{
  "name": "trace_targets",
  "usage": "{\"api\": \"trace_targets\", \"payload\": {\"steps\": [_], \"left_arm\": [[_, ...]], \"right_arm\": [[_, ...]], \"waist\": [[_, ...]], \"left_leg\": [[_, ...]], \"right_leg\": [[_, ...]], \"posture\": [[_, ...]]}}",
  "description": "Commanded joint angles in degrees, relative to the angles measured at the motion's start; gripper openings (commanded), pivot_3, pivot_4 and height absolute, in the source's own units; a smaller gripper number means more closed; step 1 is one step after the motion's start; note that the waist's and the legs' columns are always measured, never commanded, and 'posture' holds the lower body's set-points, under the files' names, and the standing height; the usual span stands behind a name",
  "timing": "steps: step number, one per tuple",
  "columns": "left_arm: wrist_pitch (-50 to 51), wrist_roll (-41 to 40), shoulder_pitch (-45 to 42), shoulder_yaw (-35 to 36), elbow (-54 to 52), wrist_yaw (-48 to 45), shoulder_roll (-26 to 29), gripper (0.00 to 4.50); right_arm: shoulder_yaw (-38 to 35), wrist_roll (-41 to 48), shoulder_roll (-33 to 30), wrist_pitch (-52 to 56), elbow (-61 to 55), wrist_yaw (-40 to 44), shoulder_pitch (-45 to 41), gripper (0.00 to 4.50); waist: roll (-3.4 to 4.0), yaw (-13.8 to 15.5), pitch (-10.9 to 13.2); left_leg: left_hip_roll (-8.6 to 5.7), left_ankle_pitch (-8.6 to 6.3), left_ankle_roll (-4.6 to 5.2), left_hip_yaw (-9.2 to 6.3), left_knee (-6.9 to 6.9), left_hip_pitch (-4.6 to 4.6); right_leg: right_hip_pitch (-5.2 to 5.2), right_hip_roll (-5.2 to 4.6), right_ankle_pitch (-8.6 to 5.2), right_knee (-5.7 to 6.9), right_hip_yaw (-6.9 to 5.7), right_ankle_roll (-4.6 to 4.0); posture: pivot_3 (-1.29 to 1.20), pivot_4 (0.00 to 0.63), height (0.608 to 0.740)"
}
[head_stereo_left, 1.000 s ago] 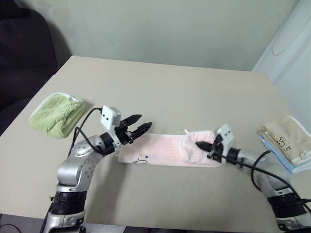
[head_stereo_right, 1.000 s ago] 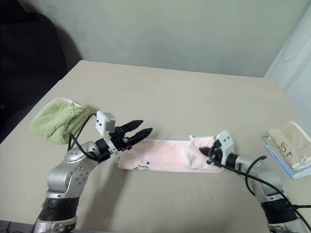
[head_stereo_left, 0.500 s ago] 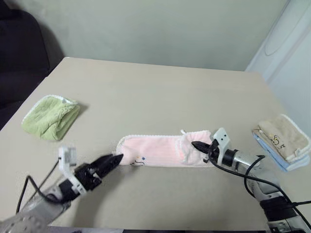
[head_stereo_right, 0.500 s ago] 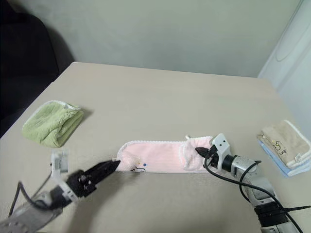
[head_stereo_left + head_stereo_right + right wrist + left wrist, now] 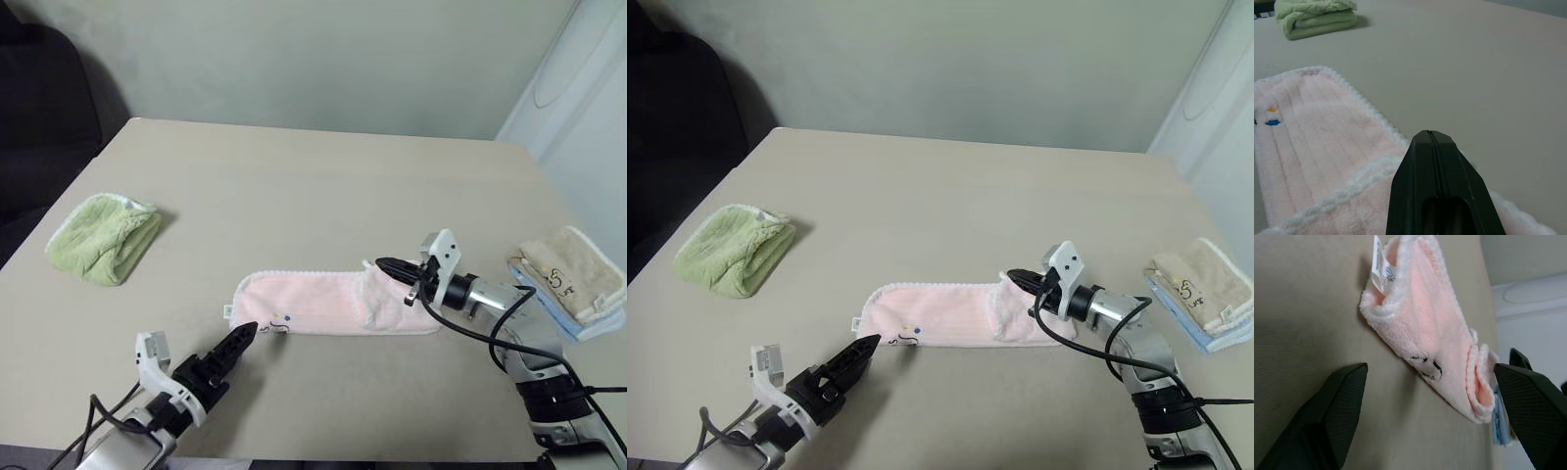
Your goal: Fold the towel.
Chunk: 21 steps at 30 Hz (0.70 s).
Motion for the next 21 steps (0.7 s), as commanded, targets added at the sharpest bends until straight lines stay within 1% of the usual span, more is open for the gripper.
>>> {"api": "trace_targets", "payload": {"steps": [1, 3, 6, 9, 16, 17, 18, 21], "left_arm": [[-3.10, -0.44, -3.93, -3.18, 1.01, 3.46, -1.31, 4.48], [-4.07, -0.58, -5.87, -4.40, 1.80, 5.27, -1.81, 4.48], [-5.50, -0.40, -9.78, -6.54, 3.02, 8.83, -2.72, 4.48], [-6.38, -1.89, -12.74, -7.88, 3.93, 12.78, -3.03, 4.48], [-6.51, -3.82, -15.37, -8.13, 6.60, 14.68, -1.91, 4.48], [-6.65, -3.74, -15.60, -8.19, 6.88, 14.66, -1.99, 4.12], [-6.70, -3.42, -15.82, -8.18, 6.97, 14.14, -1.99, 3.93], [-6.48, -2.69, -16.39, -8.25, 7.15, 12.74, -1.72, 2.84]], "right_arm": [[-1.73, -0.20, 0.86, -1.60, -0.60, -0.30, -1.79, 0.00], [-1.96, -0.44, 1.21, -1.73, -0.51, -0.59, -2.04, 0.00], [-2.70, -0.51, 1.50, -1.66, -0.97, -1.48, -2.41, 0.00], [-3.58, -0.52, 1.59, -1.64, -1.64, -2.41, -2.49, 0.00], [-5.05, -0.53, 1.40, -1.15, -3.12, -3.52, -2.18, 0.00], [-5.25, -0.50, 1.40, -1.16, -3.21, -3.65, -2.19, 0.00], [-5.46, -0.43, 1.39, -1.06, -3.51, -3.86, -2.11, 0.00], [-6.00, -0.31, 1.16, -0.68, -4.39, -4.19, -1.81, 0.00]], "waist": [[-0.01, 0.13, 0.03], [0.00, 0.28, 0.05], [0.01, 0.50, 0.09], [-0.02, 0.61, 0.11], [-0.03, 0.60, 0.12], [-0.02, 0.61, 0.13], [-0.02, 0.61, 0.15], [-0.05, 0.58, 0.18]], "left_leg": [[0.01, 0.01, 0.00, -0.01, 0.00, 0.01], [0.01, 0.05, 0.01, -0.04, 0.05, -0.01], [-0.02, 0.09, 0.05, -0.06, 0.10, 0.01], [-0.02, 0.12, 0.07, -0.05, 0.11, -0.01], [-0.05, 0.14, 0.01, -0.02, 0.08, 0.04], [-0.07, 0.16, 0.02, -0.03, 0.08, 0.05], [-0.09, 0.17, 0.04, -0.03, 0.09, 0.05], [-0.09, 0.18, 0.06, -0.02, 0.09, 0.04]], "right_leg": [[0.03, 0.06, 0.00, -0.02, 0.02, 0.00], [0.04, 0.10, 0.00, -0.01, 0.04, -0.01], [0.14, 0.12, 0.20, -0.03, 0.05, -0.36], [0.18, 0.13, 0.23, -0.04, 0.06, -0.43], [0.21, 0.25, 0.29, -0.03, 0.00, -0.53], [0.23, 0.26, 0.29, -0.03, 0.00, -0.53], [0.24, 0.26, 0.29, -0.03, 0.01, -0.53], [0.23, 0.25, 0.28, -0.04, 0.02, -0.52]], "posture": [[0.00, 0.150, 0.740], [0.00, 0.150, 0.740], [0.00, 0.150, 0.740], [0.00, 0.150, 0.740], [0.00, 0.150, 0.740], [0.00, 0.150, 0.740], [0.00, 0.150, 0.740], [0.00, 0.150, 0.740]]}}
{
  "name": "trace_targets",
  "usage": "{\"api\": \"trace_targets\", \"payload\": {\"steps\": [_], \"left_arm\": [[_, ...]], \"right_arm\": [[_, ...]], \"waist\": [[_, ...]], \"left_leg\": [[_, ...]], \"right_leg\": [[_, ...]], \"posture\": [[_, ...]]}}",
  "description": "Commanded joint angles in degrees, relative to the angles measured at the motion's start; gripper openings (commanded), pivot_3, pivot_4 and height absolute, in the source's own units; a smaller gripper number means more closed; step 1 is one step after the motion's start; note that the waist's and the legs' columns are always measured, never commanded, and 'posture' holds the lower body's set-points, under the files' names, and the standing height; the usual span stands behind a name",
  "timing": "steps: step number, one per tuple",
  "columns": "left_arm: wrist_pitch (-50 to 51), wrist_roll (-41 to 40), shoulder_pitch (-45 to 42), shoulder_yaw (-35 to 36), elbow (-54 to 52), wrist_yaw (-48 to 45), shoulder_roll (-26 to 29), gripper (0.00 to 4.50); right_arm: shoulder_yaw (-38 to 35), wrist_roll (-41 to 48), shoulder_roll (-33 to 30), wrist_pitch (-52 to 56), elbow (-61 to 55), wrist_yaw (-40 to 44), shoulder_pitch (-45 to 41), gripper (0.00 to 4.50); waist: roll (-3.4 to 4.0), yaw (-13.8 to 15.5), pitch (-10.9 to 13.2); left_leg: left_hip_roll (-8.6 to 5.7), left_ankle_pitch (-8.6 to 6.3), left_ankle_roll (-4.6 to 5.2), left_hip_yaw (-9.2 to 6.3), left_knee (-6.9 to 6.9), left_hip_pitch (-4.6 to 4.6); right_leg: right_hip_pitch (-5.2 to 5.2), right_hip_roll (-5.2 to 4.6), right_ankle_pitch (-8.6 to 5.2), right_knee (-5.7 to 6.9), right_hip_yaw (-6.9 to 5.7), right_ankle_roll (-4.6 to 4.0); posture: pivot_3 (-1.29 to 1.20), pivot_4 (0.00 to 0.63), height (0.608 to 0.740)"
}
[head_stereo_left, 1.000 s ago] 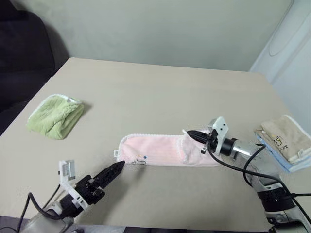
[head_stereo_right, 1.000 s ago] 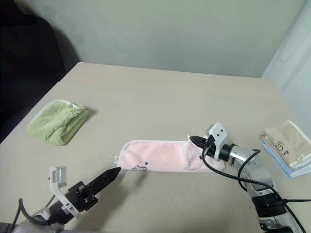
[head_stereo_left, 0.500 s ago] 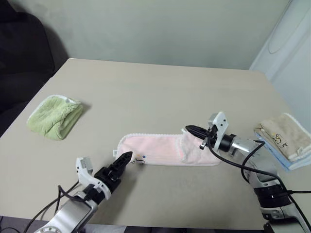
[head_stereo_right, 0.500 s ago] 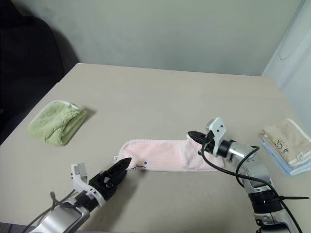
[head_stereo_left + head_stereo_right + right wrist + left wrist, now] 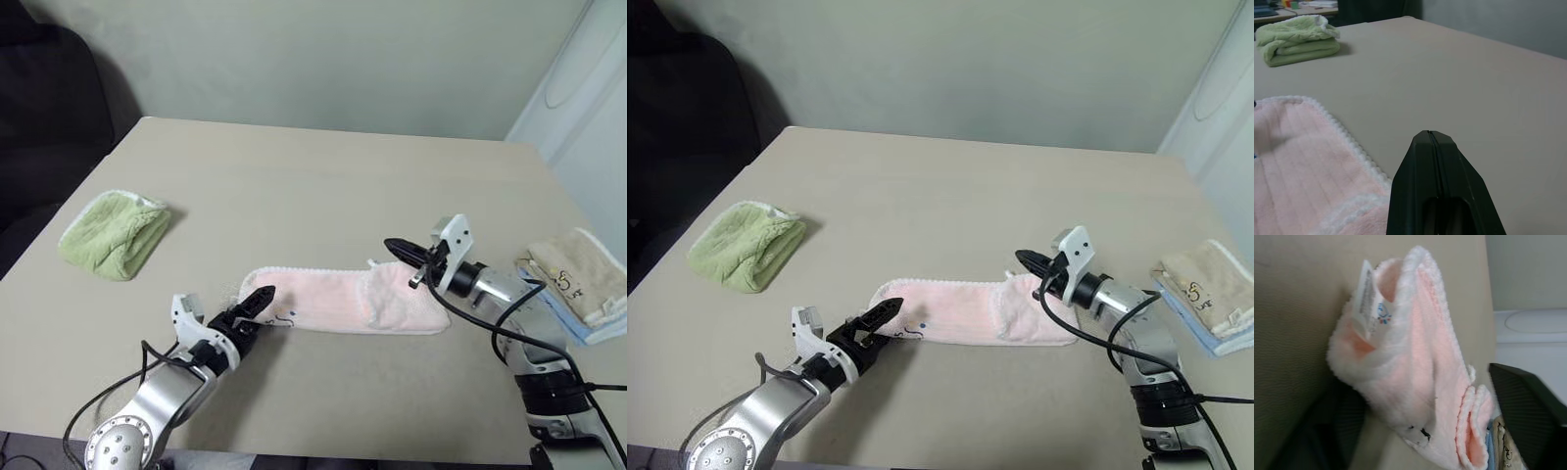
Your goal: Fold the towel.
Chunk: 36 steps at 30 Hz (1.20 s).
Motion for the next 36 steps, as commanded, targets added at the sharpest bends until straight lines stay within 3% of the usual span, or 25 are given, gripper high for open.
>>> {"api": "trace_targets", "payload": {"steps": [1, 7, 8, 12, 17, 24, 29, 32, 36], "left_arm": [[-0.23, 0.15, -0.86, -0.12, 0.06, -1.78, 0.46, 2.46], [0.33, 1.25, -1.18, 0.51, 1.24, -5.82, 1.49, 0.18], [0.37, 1.41, -1.42, 0.66, 1.43, -6.74, 1.75, 0.05], [2.02, 3.89, -4.58, 0.26, 0.70, -12.19, 4.88, 0.05], [7.73, 11.07, -15.88, -4.36, -1.79, -24.24, 13.18, 0.05], [12.56, 30.81, -33.27, -20.19, 2.12, -45.34, 16.43, 0.05], [12.38, 43.77, -43.34, -29.91, 10.60, -54.59, 11.40, 0.05], [12.41, 50.74, -50.27, -35.14, 17.51, -58.21, 5.53, 0.05], [11.14, 59.96, -60.74, -41.15, 30.48, -62.20, -6.31, 0.05]], "right_arm": [[-2.01, 0.24, -0.55, -0.13, -3.64, -0.80, -0.05, 0.00], [-3.40, 0.21, -1.31, 0.14, -4.78, -1.53, 0.89, 0.00], [-3.57, 0.21, -1.37, 0.16, -4.88, -1.64, 1.02, 0.00], [-4.69, 0.28, -1.51, 0.17, -5.44, -2.30, 1.59, 0.00], [-9.07, 2.35, -1.83, 1.84, -6.22, -4.61, 1.28, 0.00], [-13.92, 1.80, -1.92, 1.65, -4.59, -8.21, -0.02, 0.00], [-15.77, 1.85, -1.53, 1.98, -5.69, -10.59, 0.59, 0.00], [-16.88, 1.98, -1.14, 2.12, -7.42, -12.24, 2.21, 0.00], [-19.01, 2.01, -0.26, 2.52, -11.91, -15.34, 6.54, 0.00]], "waist": [[0.00, -0.01, 0.01], [-0.01, 0.01, 0.02], [-0.01, 0.02, 0.02], [-0.07, 0.02, 0.08], [-0.20, 0.36, 0.13], [-0.22, 0.15, 0.13], [-0.22, 0.22, 0.13], [-0.24, 0.42, 0.15], [-0.27, 1.08, 0.16]], "left_leg": [[0.00, 0.00, 0.00, -0.01, 0.00, 0.00], [-0.01, -0.01, 0.00, -0.04, -0.01, -0.03], [-0.01, -0.01, 0.00, -0.04, -0.01, -0.02], [0.02, -0.01, 0.00, -0.06, 0.00, -0.04], [-0.04, 0.05, 0.00, -0.17, 0.03, -0.09], [-0.31, 0.02, 0.10, -0.15, 0.04, -0.10], [-0.28, 0.04, 0.12, -0.19, 0.01, -0.12], [-0.31, 0.11, 0.23, -0.18, 0.02, -0.18], [-0.43, 0.35, 0.58, -0.08, 0.11, -0.45]], "right_leg": [[-0.01, 0.00, 0.00, 0.00, 0.00, 0.00], [-0.01, 0.00, 0.00, 0.00, 0.00, 0.00], [-0.01, 0.00, 0.00, 0.00, 0.00, 0.00], [-0.03, -0.03, -0.01, -0.01, 0.01, 0.01], [0.00, 0.00, 0.06, -0.03, 0.01, -0.12], [0.00, -0.27, 0.10, -0.10, 0.11, -0.18], [0.01, -0.36, 0.10, -0.09, 0.09, -0.17], [0.03, -0.48, 0.09, -0.09, 0.07, -0.13], [0.05, -0.74, 0.13, -0.15, 0.01, 0.24]], "posture": [[0.00, 0.150, 0.740], [0.00, 0.150, 0.740], [0.00, 0.150, 0.740], [0.00, 0.150, 0.740], [0.00, 0.150, 0.740], [0.00, 0.150, 0.740], [0.00, 0.150, 0.740], [0.00, 0.150, 0.740], [0.00, 0.150, 0.740]]}}
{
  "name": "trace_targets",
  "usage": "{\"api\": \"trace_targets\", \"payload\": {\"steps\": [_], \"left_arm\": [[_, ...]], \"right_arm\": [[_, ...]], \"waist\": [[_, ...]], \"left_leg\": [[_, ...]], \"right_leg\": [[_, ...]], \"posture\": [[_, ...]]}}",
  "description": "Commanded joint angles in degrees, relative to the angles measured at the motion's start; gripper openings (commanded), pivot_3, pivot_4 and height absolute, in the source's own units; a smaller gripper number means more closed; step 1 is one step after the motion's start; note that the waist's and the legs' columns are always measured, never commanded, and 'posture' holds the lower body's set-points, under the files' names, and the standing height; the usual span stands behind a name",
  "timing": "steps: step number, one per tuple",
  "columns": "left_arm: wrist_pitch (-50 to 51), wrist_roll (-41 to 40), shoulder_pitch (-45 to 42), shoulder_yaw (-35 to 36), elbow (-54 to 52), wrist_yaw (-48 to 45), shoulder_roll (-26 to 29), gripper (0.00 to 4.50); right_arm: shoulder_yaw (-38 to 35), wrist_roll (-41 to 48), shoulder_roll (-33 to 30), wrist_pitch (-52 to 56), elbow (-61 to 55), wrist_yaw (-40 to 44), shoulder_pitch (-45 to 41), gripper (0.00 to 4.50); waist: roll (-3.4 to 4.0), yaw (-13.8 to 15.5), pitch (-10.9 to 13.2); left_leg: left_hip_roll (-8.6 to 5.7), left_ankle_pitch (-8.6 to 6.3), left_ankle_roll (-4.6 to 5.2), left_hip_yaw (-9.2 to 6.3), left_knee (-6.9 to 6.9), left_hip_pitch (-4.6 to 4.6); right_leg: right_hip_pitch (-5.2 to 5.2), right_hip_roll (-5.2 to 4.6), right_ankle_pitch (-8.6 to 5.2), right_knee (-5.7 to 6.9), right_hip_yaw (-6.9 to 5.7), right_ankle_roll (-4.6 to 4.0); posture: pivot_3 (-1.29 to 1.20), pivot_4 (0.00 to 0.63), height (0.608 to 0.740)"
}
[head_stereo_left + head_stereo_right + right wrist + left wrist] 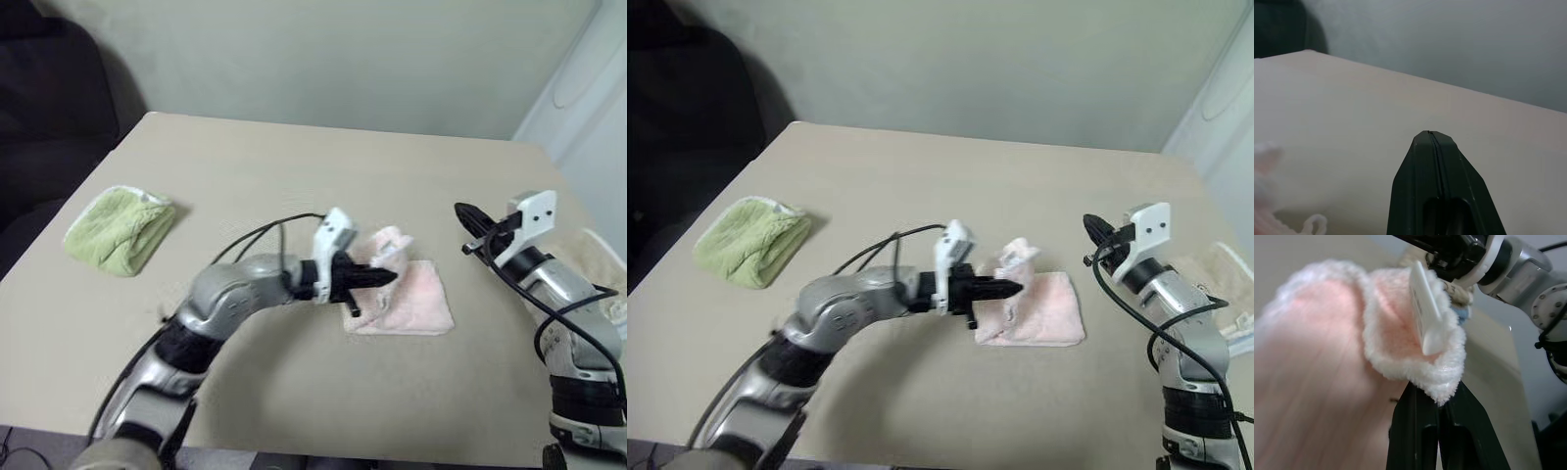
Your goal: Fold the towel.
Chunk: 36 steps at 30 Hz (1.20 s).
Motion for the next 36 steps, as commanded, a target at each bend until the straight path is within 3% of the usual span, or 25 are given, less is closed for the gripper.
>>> {"api": "trace_targets", "payload": {"steps": [1, 7, 11, 14, 25, 30, 34, 36], "left_arm": [[-1.40, 6.34, -4.73, -3.06, 5.47, -4.40, -5.32, 0.05], [-3.86, 18.32, -6.59, -11.23, 11.95, -11.17, -9.58, 0.05], [-4.45, 23.21, -5.90, -12.09, 14.53, -12.69, -10.94, 0.05], [-3.86, 24.37, -5.01, -10.53, 14.64, -13.66, -11.87, 0.67], [2.58, 19.50, -1.23, 0.88, 9.07, -14.51, -14.71, 4.46], [4.65, 16.38, 1.69, 6.40, 2.69, -15.58, -11.10, 4.46], [-1.65, 16.87, 4.21, 11.65, 1.65, -16.34, -6.90, 4.46], [-5.84, 17.27, 5.41, 13.51, 2.16, -18.32, -5.22, 3.89]], "right_arm": [[-2.92, 0.89, 0.27, 0.21, -5.34, -2.74, 1.95, 0.00], [-5.15, 1.03, 0.81, 0.89, -9.37, -5.87, 5.42, 0.00], [-5.94, 1.20, 0.81, 1.35, -10.51, -6.78, 6.29, 0.00], [-6.17, 1.30, 0.70, 1.50, -10.87, -6.77, 6.77, 0.00], [-4.38, 1.23, -0.39, 2.24, -8.87, -5.05, 5.50, 0.00], [-3.83, 2.24, -1.84, 3.71, -9.28, -2.87, 6.47, 0.00], [-2.96, 4.63, -3.71, 6.77, -10.62, 0.44, 8.72, 0.00], [-0.99, 5.45, -4.37, 7.67, -12.27, 2.56, 10.67, 0.00]], "waist": [[0.00, 0.08, 0.00], [0.04, -0.50, 0.02], [0.07, -0.45, 0.04], [0.07, -0.44, 0.04], [0.09, -0.24, 0.03], [0.10, -0.25, 0.02], [0.12, -0.22, 0.00], [0.12, -0.21, 0.00]], "left_leg": [[0.00, 0.02, 0.07, 0.10, -0.01, -0.06], [0.06, 0.07, 0.28, 0.30, -0.07, -0.05], [0.05, 0.11, 0.22, 0.21, -0.04, -0.13], [0.03, 0.12, 0.24, 0.20, 0.01, -0.23], [0.01, 0.22, 0.39, 0.19, 0.03, -0.29], [0.01, 0.25, 0.39, 0.21, 0.04, -0.30], [0.02, 0.28, 0.40, 0.19, 0.03, -0.26], [0.02, 0.28, 0.39, 0.17, 0.02, -0.27]], "right_leg": [[0.02, -0.10, 0.12, -0.14, 0.01, 0.18], [0.23, -0.15, 0.43, -0.79, 0.02, 1.17], [0.22, -0.16, 0.21, -0.79, 0.03, 1.67], [0.19, -0.17, 0.21, -0.83, 0.04, 1.73], [0.18, -0.20, 0.41, -0.86, 0.04, 2.08], [0.17, -0.20, 0.41, -0.86, 0.05, 2.08], [0.17, -0.17, 0.42, -0.83, 0.03, 2.07], [0.17, -0.17, 0.42, -0.83, 0.03, 2.07]], "posture": [[0.00, 0.150, 0.740], [0.00, 0.150, 0.740], [0.00, 0.150, 0.740], [0.00, 0.150, 0.740], [0.00, 0.150, 0.740], [0.00, 0.150, 0.740], [0.00, 0.150, 0.740], [0.00, 0.150, 0.740]]}}
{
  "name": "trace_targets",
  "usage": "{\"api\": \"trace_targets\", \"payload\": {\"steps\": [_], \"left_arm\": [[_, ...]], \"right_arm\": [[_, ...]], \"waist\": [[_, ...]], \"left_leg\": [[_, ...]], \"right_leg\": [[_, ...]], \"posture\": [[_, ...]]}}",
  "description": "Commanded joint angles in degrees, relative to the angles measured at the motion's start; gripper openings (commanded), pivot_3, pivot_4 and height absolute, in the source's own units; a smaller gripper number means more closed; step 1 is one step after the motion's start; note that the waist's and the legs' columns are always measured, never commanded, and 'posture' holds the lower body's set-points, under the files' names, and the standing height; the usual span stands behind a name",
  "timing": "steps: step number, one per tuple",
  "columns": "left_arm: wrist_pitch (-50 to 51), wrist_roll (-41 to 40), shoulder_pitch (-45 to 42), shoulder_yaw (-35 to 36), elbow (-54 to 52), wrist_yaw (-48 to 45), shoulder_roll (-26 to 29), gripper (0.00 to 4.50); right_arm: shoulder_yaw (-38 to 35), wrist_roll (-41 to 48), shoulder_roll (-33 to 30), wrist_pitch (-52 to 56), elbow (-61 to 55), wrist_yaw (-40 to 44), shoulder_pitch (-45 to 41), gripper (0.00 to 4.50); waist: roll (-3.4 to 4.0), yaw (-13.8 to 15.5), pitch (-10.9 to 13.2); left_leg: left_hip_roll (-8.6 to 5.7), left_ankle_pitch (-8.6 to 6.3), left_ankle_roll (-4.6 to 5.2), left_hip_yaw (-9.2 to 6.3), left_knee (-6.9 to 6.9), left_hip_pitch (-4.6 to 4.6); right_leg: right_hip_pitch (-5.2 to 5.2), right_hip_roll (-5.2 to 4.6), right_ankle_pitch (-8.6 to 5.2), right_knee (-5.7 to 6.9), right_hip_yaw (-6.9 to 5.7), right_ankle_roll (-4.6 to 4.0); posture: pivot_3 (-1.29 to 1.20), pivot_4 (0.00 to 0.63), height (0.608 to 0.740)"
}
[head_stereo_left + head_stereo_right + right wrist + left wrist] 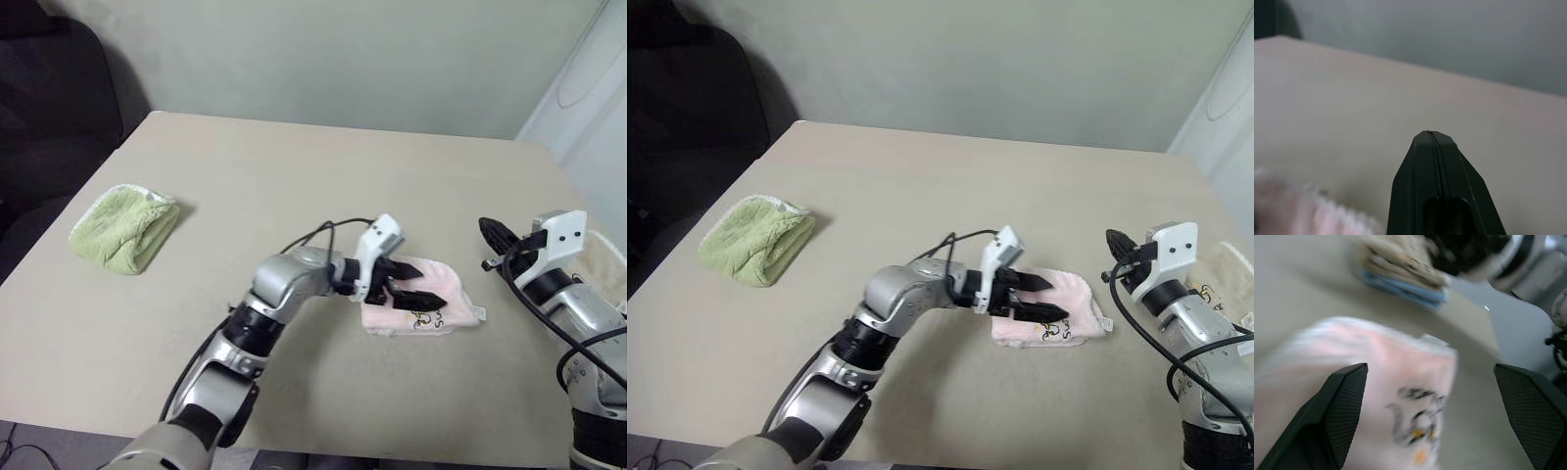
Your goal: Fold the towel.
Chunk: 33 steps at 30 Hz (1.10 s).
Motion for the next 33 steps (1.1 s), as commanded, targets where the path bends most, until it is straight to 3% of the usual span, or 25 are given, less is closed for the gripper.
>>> {"api": "trace_targets", "payload": {"steps": [1, 5, 11, 15, 21, 26, 31, 33], "left_arm": [[-7.83, 0.48, 1.17, 3.37, -1.10, -2.80, 1.59, 3.59], [-13.04, 3.15, 2.68, 1.78, -0.26, -4.33, 2.71, 2.16], [-15.21, 7.15, 4.12, -3.40, 4.96, -3.79, -1.22, 0.04], [-19.67, 14.90, 2.95, -8.44, 14.60, -1.68, -3.69, 0.04], [-24.80, 19.93, 1.98, -9.19, 25.47, -1.01, -6.20, 0.04], [-24.15, 13.23, 4.77, -2.65, 15.97, -4.28, -5.28, 0.04], [-12.36, 2.22, 7.48, 5.53, 1.99, -4.73, -2.64, 0.04], [-5.19, -3.27, 7.68, 10.54, -1.92, -2.38, -1.20, 0.04]], "right_arm": [[3.01, 2.11, -1.33, 1.18, -4.71, 3.87, 2.36, 0.00], [5.81, 3.43, -0.60, 2.13, -6.79, 5.23, 4.15, 0.00], [9.89, 2.25, 1.97, 1.68, -4.16, 4.92, 6.40, 0.00], [13.28, -1.18, 3.14, -0.19, 1.71, 4.59, 6.63, 0.00], [17.24, -7.85, 4.47, -5.81, 13.08, 4.60, 7.01, 0.00], [14.15, -6.91, 4.82, -8.97, 8.79, 3.59, 7.90, 0.00], [12.19, -6.28, 2.73, -9.20, 1.64, 4.38, 8.74, 0.00], [10.18, -4.63, 1.40, -8.07, -1.31, 4.61, 8.24, 0.00]], "waist": [[0.00, 0.02, 0.00], [0.00, 0.22, 0.00], [-0.02, 0.48, -0.01], [-0.02, 0.38, -0.02], [-0.09, 0.42, -0.32], [-0.11, 0.28, -0.32], [-0.03, 0.16, -0.27], [-0.04, 0.17, -0.27]], "left_leg": [[0.00, 0.00, 0.00, -0.01, 0.00, 0.00], [-0.06, 0.00, -0.01, -0.04, 0.08, -0.10], [-0.06, 0.00, 0.00, -0.08, 0.17, -0.20], [-0.01, -0.01, -0.01, -0.02, 0.16, -0.18], [-0.01, 0.00, 0.01, 0.00, 0.15, -0.11], [-0.02, -0.09, -0.09, -0.03, 0.14, 0.20], [0.00, -0.07, -0.19, -0.02, 0.08, -0.31], [0.00, 0.01, -0.16, -0.01, 0.07, -0.31]], "right_leg": [[0.00, 0.01, 0.00, 0.00, 0.00, 0.00], [-0.01, -0.01, 0.00, -0.02, 0.01, -0.01], [-0.05, -0.03, 0.13, -0.02, 0.00, -0.22], [-0.10, -0.04, 0.28, -0.02, -0.01, -0.45], [-0.03, -0.05, 0.24, -0.02, -0.01, -0.32], [0.30, -0.03, 0.02, -0.05, -0.01, -0.01], [-0.28, -0.02, 0.08, 0.02, -0.06, -0.08], [-0.29, -0.01, 0.43, 0.01, -0.07, -0.64]], "posture": [[0.00, 0.150, 0.740], [0.00, 0.150, 0.740], [0.00, 0.150, 0.740], [0.00, 0.150, 0.740], [0.00, 0.150, 0.740], [0.00, 0.150, 0.740], [0.00, 0.150, 0.740], [0.00, 0.150, 0.740]]}}
